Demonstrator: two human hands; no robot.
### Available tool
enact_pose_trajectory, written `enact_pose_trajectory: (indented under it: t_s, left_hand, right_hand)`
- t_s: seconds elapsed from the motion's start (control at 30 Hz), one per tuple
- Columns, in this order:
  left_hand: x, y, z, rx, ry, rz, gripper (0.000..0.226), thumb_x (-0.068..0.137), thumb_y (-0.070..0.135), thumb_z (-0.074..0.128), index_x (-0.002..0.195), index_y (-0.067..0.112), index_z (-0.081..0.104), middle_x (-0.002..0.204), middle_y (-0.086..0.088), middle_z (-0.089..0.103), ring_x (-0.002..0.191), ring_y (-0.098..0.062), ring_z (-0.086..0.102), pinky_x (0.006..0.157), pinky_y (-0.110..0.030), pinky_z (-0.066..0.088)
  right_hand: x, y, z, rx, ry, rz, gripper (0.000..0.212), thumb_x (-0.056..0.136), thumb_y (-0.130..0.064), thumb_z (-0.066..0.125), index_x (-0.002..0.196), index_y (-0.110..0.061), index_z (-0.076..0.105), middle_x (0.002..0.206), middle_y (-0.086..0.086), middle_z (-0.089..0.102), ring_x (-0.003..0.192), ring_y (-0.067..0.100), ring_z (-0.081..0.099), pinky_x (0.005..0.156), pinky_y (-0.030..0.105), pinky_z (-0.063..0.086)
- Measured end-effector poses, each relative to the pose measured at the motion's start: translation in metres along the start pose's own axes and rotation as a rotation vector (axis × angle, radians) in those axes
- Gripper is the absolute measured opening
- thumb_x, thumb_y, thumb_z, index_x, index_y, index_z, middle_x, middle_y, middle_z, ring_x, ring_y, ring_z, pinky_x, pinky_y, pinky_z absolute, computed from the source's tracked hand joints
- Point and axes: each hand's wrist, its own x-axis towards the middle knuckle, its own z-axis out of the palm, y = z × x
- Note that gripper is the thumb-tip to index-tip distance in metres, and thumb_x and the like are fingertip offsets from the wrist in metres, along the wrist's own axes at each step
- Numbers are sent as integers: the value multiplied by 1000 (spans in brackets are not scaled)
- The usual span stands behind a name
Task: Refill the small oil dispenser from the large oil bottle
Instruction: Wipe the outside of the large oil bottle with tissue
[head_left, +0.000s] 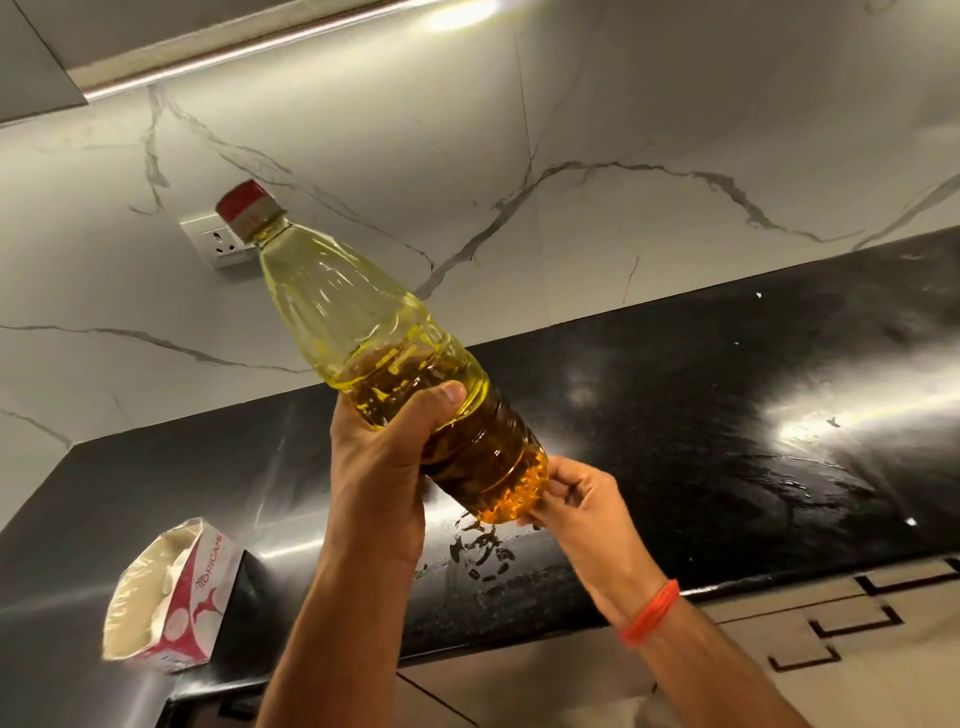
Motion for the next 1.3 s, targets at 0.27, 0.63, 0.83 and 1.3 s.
enact_pose_trajectory:
  t_s: [0.27,0.63,0.83,1.3]
  left_hand:
    - [7,-3,0,63,70,35,71,53,38,83,120,29,59,98,8,75,96,-14,74,74,-21,58]
    - [0,-12,0,48,39,27,75,55,32,85,125,20,59,99,2,75,93,-19,75,72,-23,58]
    - [-4,-15,2,87,31,16,67,59,33,84,121,23,61,97,-3,75,88,-23,76,73,-27,59]
    - [-9,-17,5,92,-45,6,66,62,24,86,122,19,61,102,-6,76,90,-22,76,71,-24,59]
  right_hand:
    - [-15,12,17,273,-3,75,13,79,-19,76,92,-18,79,85,10,75,76,18,70,71,28,58]
    - [5,-30,18,-141,257,-207,15,90,-10,73,103,-16,76,87,4,77,78,11,71,69,21,56]
    - [-9,-51,38,-659,213,-726,18,90,-17,71,106,-10,74,103,0,72,96,10,69,82,22,58]
    - [14,-113,50,-836,106,-901,24,92,-4,70,116,-6,75,111,6,69,102,8,65,92,17,53]
